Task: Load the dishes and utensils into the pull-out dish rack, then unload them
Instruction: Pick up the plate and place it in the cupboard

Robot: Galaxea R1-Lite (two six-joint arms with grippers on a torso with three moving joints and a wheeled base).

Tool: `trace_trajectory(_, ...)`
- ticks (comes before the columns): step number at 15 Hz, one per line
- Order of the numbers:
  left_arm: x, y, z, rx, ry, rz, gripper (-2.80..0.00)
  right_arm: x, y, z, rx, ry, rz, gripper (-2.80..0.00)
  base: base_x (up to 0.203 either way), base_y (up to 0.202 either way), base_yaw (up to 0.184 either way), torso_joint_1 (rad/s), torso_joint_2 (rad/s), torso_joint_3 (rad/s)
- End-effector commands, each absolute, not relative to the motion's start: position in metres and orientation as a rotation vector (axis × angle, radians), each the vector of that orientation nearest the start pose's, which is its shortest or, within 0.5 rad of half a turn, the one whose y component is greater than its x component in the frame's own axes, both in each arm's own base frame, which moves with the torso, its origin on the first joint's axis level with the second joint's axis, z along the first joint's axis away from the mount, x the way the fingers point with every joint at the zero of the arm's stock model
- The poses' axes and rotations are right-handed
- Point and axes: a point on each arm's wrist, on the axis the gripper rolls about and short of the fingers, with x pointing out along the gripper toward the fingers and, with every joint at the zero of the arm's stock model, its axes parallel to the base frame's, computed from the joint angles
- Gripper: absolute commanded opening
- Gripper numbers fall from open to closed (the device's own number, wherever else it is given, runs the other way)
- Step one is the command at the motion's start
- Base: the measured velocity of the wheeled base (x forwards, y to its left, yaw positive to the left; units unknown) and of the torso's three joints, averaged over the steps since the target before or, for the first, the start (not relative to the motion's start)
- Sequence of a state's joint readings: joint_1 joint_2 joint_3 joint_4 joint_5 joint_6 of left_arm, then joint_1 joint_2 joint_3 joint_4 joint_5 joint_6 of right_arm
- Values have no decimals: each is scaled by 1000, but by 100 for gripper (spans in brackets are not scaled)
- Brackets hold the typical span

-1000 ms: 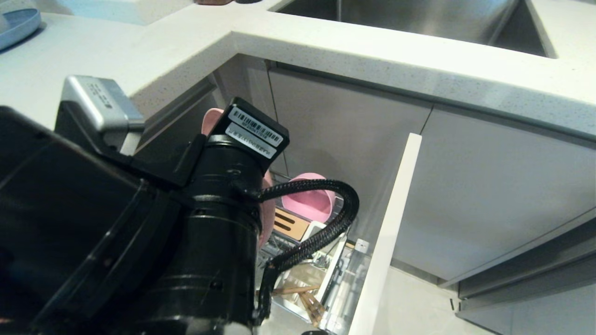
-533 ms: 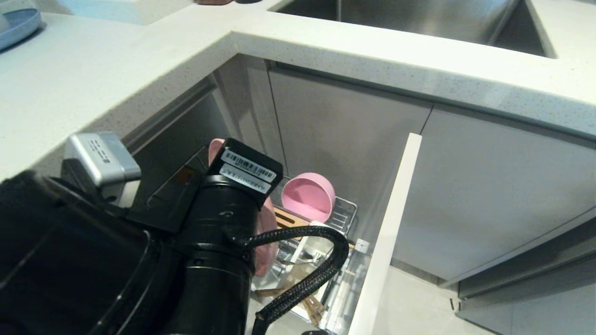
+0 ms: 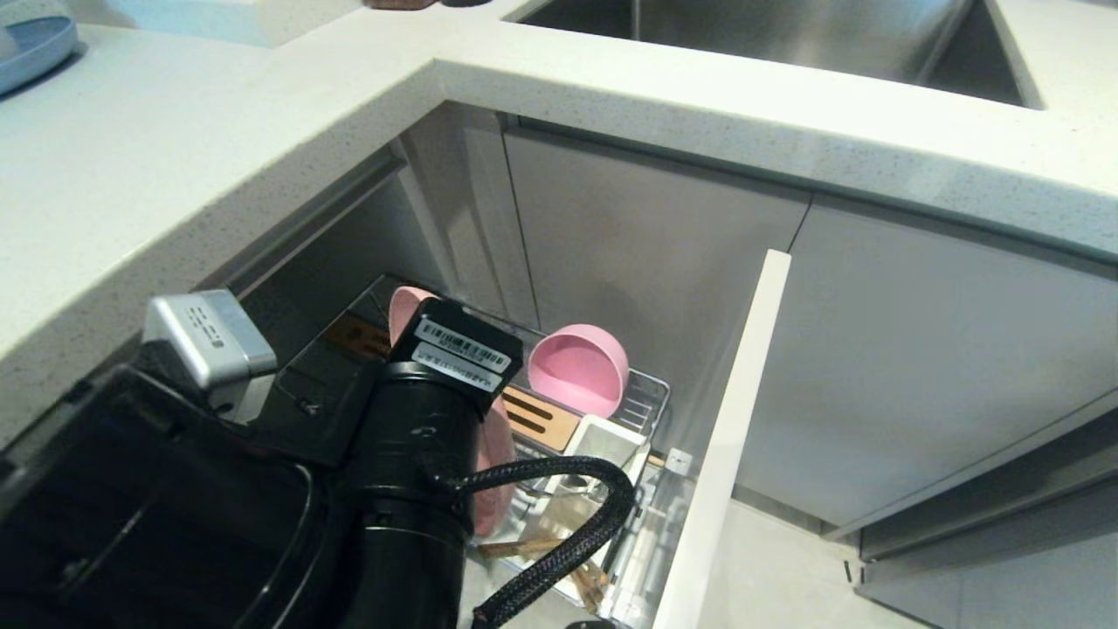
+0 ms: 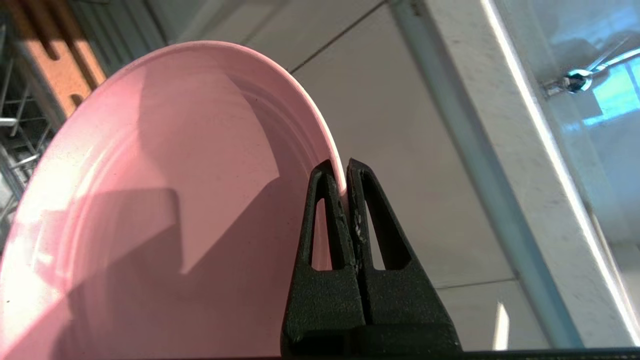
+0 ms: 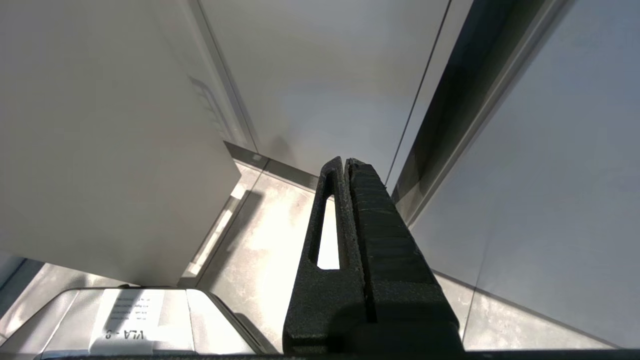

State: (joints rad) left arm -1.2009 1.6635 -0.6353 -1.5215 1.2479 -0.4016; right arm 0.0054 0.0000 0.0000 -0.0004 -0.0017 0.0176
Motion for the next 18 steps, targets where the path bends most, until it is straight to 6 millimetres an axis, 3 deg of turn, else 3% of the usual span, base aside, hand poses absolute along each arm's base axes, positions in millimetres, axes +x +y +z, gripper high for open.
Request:
trace_trajectory(1,118,-235,222,-865,-176,30,-280,-23,0,75,17,1,5,-280,0,0,0,0,0,0)
trace_trajectory(4,130,-234,213,-875,-182,58,-280,-23,0,75,17,1,4,-280,0,0,0,0,0,0)
trace_trajectory(8,136,-233,224,-921,-210,24,-280,-23,0,75,18,0,5,-280,0,0,0,0,0,0)
trace_trajectory(18,144,-229,224,-1029,-225,-25,-280,-23,0,75,17,1,4,-280,0,0,0,0,0,0)
